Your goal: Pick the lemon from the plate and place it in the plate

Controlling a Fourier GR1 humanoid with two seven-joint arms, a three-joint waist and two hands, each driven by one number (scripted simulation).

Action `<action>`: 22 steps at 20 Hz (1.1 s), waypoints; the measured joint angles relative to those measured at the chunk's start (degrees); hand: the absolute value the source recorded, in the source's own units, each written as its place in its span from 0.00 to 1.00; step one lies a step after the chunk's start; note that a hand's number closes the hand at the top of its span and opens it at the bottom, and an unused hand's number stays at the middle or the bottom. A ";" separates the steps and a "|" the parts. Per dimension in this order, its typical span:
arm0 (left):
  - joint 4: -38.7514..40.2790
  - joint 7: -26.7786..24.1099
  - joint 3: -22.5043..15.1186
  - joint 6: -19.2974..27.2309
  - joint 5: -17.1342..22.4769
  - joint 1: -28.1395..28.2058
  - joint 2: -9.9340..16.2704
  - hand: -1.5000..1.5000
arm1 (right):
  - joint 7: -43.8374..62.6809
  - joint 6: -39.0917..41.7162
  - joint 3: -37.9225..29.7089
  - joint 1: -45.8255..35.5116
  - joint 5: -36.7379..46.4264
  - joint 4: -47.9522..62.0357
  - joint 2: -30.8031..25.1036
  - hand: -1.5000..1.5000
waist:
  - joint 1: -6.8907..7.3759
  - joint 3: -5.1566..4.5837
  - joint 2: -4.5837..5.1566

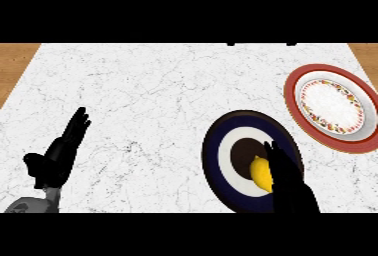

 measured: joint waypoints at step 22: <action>-0.53 0.93 4.05 -3.64 -4.64 0.78 -3.24 0.50 | 2.38 15.92 -8.31 -3.96 -0.15 10.46 6.97 0.00 | 0.37 0.11 0.08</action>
